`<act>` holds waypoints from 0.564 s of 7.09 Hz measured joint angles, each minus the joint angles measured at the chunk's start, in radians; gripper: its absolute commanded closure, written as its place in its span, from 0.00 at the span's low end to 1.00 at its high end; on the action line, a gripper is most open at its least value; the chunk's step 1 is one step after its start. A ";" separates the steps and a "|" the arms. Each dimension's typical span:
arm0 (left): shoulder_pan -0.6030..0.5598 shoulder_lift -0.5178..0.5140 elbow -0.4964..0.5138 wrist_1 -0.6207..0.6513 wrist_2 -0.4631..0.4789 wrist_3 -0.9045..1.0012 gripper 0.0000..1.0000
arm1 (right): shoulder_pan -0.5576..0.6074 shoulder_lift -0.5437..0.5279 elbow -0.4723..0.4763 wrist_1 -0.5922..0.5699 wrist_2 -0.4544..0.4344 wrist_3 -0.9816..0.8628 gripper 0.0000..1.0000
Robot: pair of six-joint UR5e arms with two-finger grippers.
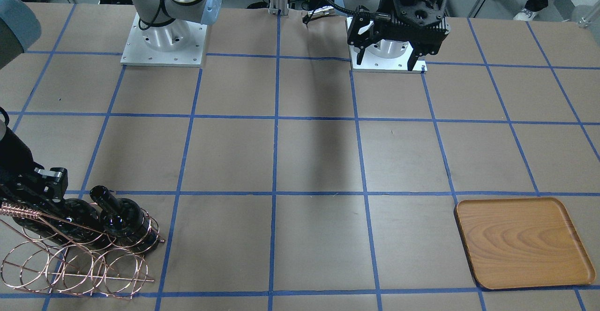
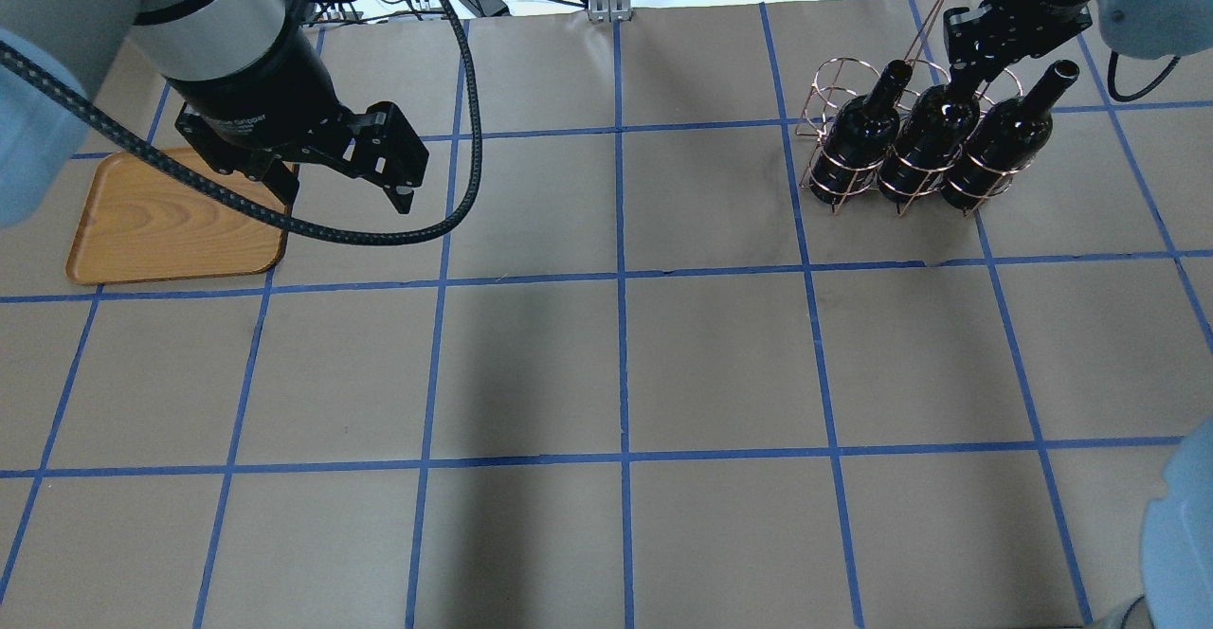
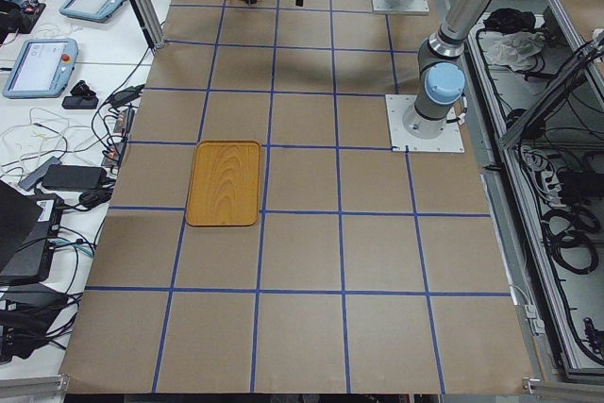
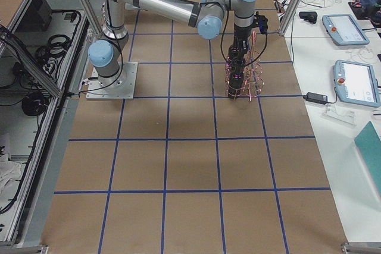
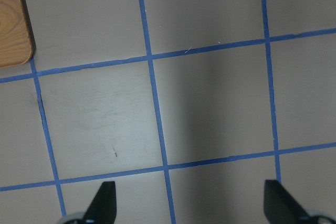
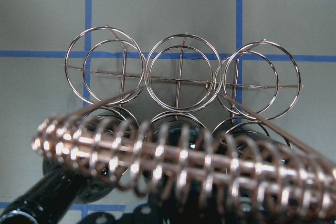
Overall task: Take wine from basket and place on tray
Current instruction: 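Lower the right gripper onto the neck of the nearest dark wine bottle, then close the right gripper on the bottle neck and lift it from the rack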
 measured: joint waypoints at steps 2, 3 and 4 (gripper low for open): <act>0.000 0.001 0.000 0.000 0.000 0.000 0.00 | 0.004 -0.012 -0.052 0.079 -0.001 -0.001 1.00; 0.000 0.001 0.000 0.000 0.000 0.000 0.00 | 0.006 -0.035 -0.086 0.142 -0.002 -0.001 1.00; 0.000 0.001 -0.001 0.000 0.000 0.000 0.00 | 0.007 -0.067 -0.112 0.211 -0.007 0.000 1.00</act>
